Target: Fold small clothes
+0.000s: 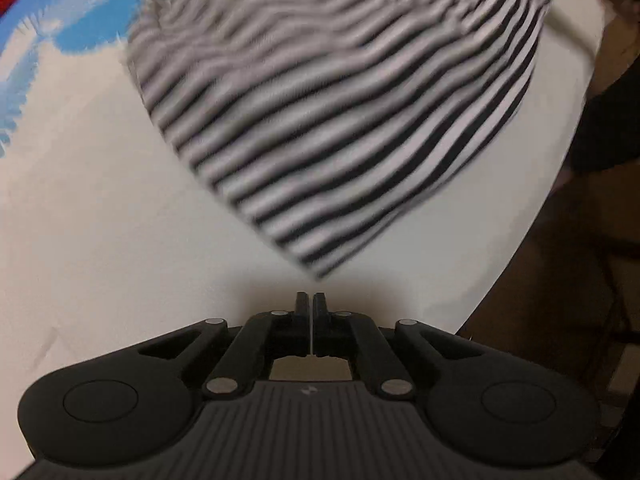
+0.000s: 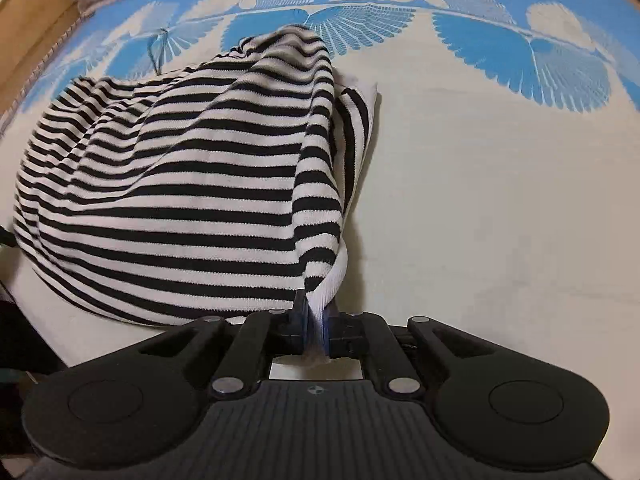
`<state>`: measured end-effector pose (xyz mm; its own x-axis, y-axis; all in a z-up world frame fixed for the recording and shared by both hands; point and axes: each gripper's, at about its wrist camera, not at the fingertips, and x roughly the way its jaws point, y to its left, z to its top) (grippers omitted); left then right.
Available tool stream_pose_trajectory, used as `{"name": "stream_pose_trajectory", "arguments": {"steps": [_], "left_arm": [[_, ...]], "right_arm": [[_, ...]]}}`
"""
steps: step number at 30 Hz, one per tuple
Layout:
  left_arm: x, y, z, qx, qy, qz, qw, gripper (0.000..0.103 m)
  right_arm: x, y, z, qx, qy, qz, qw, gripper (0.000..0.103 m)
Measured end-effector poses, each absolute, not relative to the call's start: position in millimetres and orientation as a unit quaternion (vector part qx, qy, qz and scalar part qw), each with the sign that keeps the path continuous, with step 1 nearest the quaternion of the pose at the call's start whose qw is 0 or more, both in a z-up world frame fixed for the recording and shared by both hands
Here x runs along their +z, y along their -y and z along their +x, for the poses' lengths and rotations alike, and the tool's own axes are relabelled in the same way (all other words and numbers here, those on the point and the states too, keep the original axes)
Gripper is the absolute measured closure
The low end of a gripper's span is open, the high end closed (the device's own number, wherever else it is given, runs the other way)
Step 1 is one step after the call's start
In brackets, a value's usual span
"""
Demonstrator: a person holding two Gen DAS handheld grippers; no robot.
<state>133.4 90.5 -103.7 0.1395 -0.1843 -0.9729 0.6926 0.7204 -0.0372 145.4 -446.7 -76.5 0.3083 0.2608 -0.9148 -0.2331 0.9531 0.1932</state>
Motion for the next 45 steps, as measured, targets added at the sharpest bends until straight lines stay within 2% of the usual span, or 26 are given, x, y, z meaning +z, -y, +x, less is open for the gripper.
{"name": "stream_pose_trajectory", "arguments": {"steps": [4,8,11,14,15,17,20,21,25,28,30,33,36,37,38,39,42,45], "left_arm": [[-50,-108,144,-0.313,-0.503,0.105,0.799,0.097],[-39,-92,155,-0.342,-0.468,0.066,0.812,0.097],[-63,-77,155,-0.335,-0.490,0.097,0.799,0.097],[-116,-61,167,-0.246,-0.563,0.183,0.768,0.087],[-132,-62,169,-0.211,-0.590,0.211,0.750,0.087],[-127,-75,176,-0.203,-0.601,0.196,0.747,0.086],[-83,-98,188,-0.215,-0.562,0.109,0.791,0.085],[-68,-105,193,-0.224,-0.539,0.073,0.809,0.080],[-47,-112,219,-0.199,-0.481,-0.003,0.854,0.076],[-52,-97,242,-0.158,-0.476,0.004,0.865,0.070],[-63,-90,257,-0.130,-0.484,0.013,0.865,0.060],[-79,-93,279,-0.117,-0.504,0.018,0.856,0.060],[-87,-96,287,-0.107,-0.515,0.021,0.850,0.062],[-95,-99,292,-0.111,-0.522,0.016,0.845,0.069],[-98,-99,293,-0.121,-0.526,0.016,0.842,0.094],[-98,-97,294,-0.130,-0.522,0.025,0.842,0.096],[-82,-103,298,-0.119,-0.471,0.024,0.874,0.097],[-88,-116,308,-0.086,-0.480,-0.006,0.873,0.097]], "right_arm": [[-54,457,145,0.120,-0.533,0.020,0.837,0.086],[-30,467,140,0.134,-0.470,0.053,0.871,0.082],[-33,444,139,0.205,-0.459,0.044,0.863,0.082],[-69,410,141,0.223,-0.524,-0.053,0.820,0.084],[-88,403,143,0.205,-0.557,-0.099,0.799,0.087],[-98,401,145,0.205,-0.571,-0.126,0.785,0.087],[-72,403,154,0.201,-0.546,-0.100,0.807,0.083],[-56,408,156,0.215,-0.518,-0.067,0.825,0.083],[-27,426,186,0.184,-0.450,0.044,0.873,0.073],[-32,422,216,0.122,-0.439,0.054,0.888,0.072],[-38,420,233,0.098,-0.440,0.052,0.891,0.068],[-54,415,254,0.080,-0.449,0.042,0.889,0.059],[-73,415,270,0.074,-0.477,0.030,0.875,0.059],[-79,413,275,0.079,-0.487,0.029,0.869,0.060],[-82,411,277,0.086,-0.495,0.028,0.864,0.070],[-83,409,279,0.097,-0.500,0.026,0.860,0.103],[-66,408,282,0.118,-0.459,0.037,0.880,0.103],[-49,434,290,0.065,-0.414,0.114,0.901,0.103]]}}
